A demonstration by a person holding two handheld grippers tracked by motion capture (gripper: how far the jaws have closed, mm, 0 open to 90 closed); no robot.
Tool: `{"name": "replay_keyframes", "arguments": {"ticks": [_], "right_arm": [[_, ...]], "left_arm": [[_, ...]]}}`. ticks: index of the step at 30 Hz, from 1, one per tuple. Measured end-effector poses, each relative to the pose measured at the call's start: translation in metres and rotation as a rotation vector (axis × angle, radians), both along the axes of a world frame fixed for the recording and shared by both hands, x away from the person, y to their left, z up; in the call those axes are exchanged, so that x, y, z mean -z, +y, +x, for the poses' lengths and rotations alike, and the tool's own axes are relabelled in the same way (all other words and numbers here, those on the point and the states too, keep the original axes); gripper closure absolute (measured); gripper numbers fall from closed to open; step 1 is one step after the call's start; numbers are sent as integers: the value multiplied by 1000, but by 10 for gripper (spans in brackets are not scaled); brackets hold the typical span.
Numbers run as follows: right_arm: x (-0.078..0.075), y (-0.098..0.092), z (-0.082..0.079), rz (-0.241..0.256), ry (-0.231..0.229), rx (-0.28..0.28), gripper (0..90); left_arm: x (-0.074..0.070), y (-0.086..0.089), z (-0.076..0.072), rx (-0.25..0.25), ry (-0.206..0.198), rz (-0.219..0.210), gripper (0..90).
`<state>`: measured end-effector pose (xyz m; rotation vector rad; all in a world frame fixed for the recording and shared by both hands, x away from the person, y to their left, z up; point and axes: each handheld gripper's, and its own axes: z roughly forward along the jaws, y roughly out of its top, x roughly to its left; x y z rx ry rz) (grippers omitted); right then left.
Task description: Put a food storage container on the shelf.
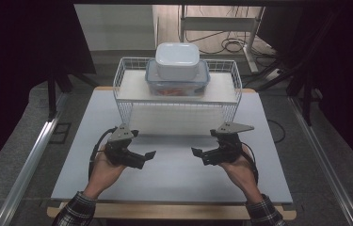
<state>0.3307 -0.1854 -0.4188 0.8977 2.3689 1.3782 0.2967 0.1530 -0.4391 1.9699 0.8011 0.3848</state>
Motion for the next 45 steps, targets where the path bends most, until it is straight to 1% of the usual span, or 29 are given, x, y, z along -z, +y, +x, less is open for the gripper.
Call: {"name": "replay_keyframes", "arguments": {"ticks": [4, 7, 12, 17, 24, 28, 31, 34, 37, 41, 45], "right_arm": [[3, -4, -4, 4, 3, 6, 0], [6, -7, -6, -2, 5, 11, 0], [13, -14, -10, -7, 18, 21, 0], [20, -23, -14, -9, 21, 35, 2], [30, -38, -20, -11, 32, 60, 2], [36, -45, -23, -16, 41, 75, 2], [41, -48, -25, -29, 43, 87, 4], [46, -52, -28, -44, 50, 99, 5], [50, -55, -30, -60, 50, 112, 5], [56, -60, -34, -66, 54, 122, 6], [64, -65, -36, -70, 72, 129, 5]], "left_arm": [[4, 2, -5, -9, -2, 7, 17], [7, 4, -9, -14, -7, 14, 17], [15, 9, -15, -24, 0, 14, 17], [25, 14, -20, -46, 4, 5, 17], [37, 23, -27, -84, 10, 19, 15], [46, 29, -30, -102, 31, 18, 13], [55, 34, -31, -115, 49, 33, 11], [63, 39, -33, -130, 72, 39, 10], [70, 43, -36, -145, 80, 53, 8], [76, 46, -39, -158, 87, 64, 8], [81, 46, -40, -161, 93, 86, 7]]}}
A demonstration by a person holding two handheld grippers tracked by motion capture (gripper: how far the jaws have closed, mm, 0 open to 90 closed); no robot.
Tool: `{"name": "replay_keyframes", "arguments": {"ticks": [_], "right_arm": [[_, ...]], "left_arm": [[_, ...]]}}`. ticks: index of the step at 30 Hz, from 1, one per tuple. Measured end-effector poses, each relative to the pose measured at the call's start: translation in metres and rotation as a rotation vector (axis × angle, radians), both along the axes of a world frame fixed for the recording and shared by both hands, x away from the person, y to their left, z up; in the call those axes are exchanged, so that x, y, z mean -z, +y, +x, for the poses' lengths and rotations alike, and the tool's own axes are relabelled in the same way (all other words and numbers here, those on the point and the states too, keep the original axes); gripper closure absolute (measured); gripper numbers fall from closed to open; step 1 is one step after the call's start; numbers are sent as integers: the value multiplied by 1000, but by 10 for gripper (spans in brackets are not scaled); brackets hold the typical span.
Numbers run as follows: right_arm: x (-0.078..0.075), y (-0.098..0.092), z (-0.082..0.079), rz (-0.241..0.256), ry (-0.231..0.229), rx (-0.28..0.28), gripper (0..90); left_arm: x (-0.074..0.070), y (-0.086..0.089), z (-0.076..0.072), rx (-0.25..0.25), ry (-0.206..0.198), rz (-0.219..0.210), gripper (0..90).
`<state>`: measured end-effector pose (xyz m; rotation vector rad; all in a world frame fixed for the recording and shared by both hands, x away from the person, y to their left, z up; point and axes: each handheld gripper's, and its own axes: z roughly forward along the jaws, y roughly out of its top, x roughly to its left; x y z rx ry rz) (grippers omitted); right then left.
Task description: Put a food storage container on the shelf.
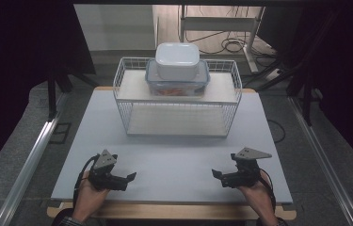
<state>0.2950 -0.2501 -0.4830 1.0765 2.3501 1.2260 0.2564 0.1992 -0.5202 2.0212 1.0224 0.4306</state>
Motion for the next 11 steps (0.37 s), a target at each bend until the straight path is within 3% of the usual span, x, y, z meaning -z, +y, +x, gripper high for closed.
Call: {"name": "replay_keyframes", "arguments": {"ticks": [8, 11], "right_arm": [[19, -5, 0, -45, 63, 20, 13], [21, -5, 2, -65, 76, 31, 14]], "left_arm": [[9, -3, 2, 3, 41, 45, 2], [9, -4, 2, 4, 36, 56, 0]]}}
